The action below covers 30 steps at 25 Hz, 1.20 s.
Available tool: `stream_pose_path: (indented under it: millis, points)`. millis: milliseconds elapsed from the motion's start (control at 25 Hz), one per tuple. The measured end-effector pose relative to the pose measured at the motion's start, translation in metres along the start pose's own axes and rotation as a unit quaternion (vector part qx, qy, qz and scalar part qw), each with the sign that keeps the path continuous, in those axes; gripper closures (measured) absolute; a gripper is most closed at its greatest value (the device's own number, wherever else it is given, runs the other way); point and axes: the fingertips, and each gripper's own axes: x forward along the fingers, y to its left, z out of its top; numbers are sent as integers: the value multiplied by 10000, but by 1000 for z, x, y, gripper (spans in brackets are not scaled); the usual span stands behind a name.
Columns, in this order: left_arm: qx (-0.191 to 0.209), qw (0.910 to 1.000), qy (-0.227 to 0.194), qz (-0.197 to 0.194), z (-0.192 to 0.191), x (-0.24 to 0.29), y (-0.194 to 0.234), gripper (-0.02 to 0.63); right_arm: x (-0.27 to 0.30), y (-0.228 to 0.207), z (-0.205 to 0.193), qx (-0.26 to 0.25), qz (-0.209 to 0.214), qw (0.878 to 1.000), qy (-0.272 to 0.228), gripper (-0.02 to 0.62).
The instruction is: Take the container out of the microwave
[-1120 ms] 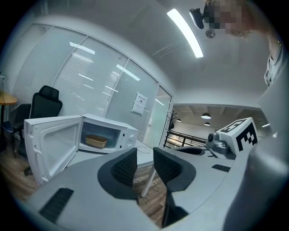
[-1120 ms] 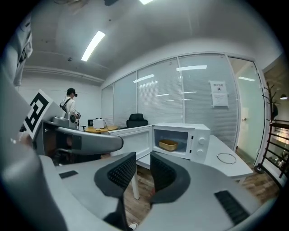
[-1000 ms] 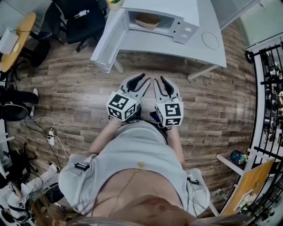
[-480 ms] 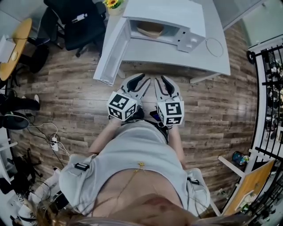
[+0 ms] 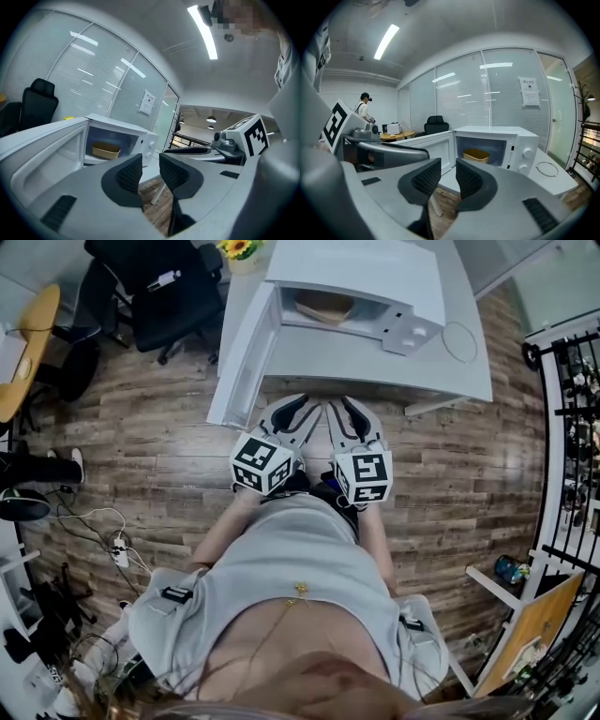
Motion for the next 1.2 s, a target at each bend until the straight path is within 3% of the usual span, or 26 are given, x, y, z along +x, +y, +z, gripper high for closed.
stream_pose_path:
  millis: [520, 880, 1200]
  points:
    - [-126, 9998, -148, 13, 9, 1, 14, 488, 19, 1, 2, 165, 79, 9998, 55, 483]
    - [-201, 9993, -161, 283, 17, 23, 28, 488, 33, -24, 9, 122, 206, 9997, 66, 483]
    - [-105, 9995, -1, 295, 25, 64, 33, 488, 46, -62, 19, 284, 296, 9992, -37, 483]
